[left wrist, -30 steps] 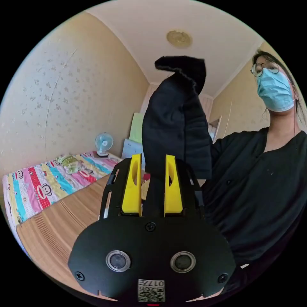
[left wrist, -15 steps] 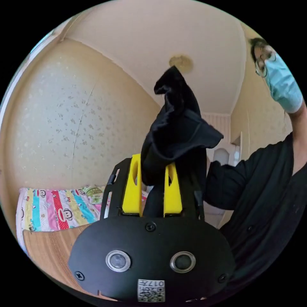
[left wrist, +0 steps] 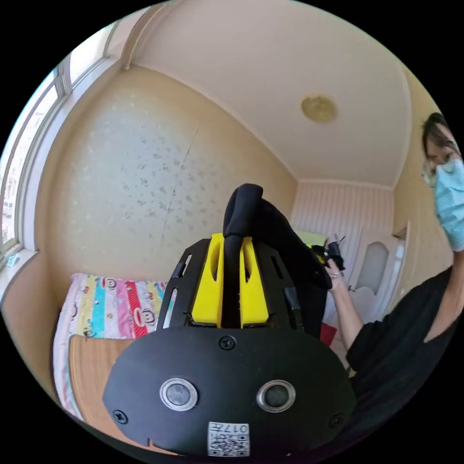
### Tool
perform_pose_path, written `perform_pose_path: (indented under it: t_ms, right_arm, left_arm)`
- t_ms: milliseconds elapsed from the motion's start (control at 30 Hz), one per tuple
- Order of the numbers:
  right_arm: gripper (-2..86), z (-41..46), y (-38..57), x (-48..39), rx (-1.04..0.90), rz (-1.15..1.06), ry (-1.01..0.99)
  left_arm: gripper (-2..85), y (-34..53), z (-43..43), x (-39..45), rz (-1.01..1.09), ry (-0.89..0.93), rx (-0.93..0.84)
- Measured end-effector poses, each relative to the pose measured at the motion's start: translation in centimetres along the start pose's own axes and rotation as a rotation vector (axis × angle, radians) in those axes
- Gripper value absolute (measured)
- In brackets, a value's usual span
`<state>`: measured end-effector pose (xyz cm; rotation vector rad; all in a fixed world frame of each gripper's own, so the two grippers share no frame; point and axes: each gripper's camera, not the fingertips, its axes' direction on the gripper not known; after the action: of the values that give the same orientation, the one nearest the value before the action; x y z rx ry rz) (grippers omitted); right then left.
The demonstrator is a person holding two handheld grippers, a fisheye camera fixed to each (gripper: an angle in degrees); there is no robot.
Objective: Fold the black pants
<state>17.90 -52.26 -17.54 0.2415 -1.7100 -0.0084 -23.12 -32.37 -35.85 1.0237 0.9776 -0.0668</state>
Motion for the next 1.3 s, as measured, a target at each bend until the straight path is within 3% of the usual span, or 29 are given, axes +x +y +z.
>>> perform_pose_path:
  t_ms: [133,200,300,433,500,567,600,700,900,1000,1100,1167,1233,1300]
  right_arm:
    - [5.3,16.3,-8.5,20.5,-0.211,0.222,0.32]
    - [7.8,21.5,-6.2,29.0,-0.422,0.479,0.484]
    - [8.8,26.7,3.1,36.6,-0.657,0.587,0.687]
    - [7.1,31.3,22.6,43.8,-1.037,0.54,0.622]
    - [6.9,30.6,30.6,46.0,-1.123,0.603,0.561]
    - [6.9,28.9,36.6,47.4,-1.141,0.693,0.491]
    - [6.9,27.5,39.4,47.8,-1.122,0.741,0.439]
    - [7.5,24.4,44.1,47.2,-1.061,0.793,0.345]
    - [12.1,21.7,50.6,44.8,-1.022,0.812,0.208]
    - [11.4,20.9,54.4,43.9,-1.074,0.899,0.157]
    - [5.8,19.6,56.2,41.6,-1.133,0.928,0.087]
    - [4.3,17.5,54.9,39.7,-1.056,0.901,-0.033]
    - [3.5,12.2,52.2,37.6,-0.746,0.934,-0.402]
    - [3.2,8.1,51.1,35.9,-0.613,0.924,-0.573]
  left_arm:
    - [7.5,-5.7,20.0,-17.5,-0.244,-0.081,-0.395]
    - [8.6,0.0,28.2,-28.6,-0.449,-0.162,-0.795]
    - [9.1,13.6,29.2,-35.9,-0.626,-0.176,-1.088]
    - [1.1,32.7,25.7,-38.4,-0.825,0.021,-1.236]
    - [-0.3,43.8,21.1,-37.8,-1.011,0.211,-1.229]
    - [-0.5,48.6,17.6,-37.3,-1.118,0.351,-1.104]
    - [-0.3,49.9,14.9,-37.1,-1.149,0.377,-0.993]
    - [1.5,49.9,9.4,-35.9,-1.079,0.296,-0.89]
    - [12.7,49.3,7.2,-29.8,-0.659,0.115,-1.148]
    - [14.5,50.3,7.0,-28.9,-0.67,0.166,-1.144]
    - [6.8,51.0,6.2,-29.7,-0.835,0.293,-1.151]
    - [4.1,49.7,5.2,-30.0,-0.93,0.434,-1.122]
    - [3.4,44.7,2.6,-29.9,-0.885,0.557,-1.022]
    - [1.6,36.9,-3.4,-29.0,-0.744,0.583,-0.976]
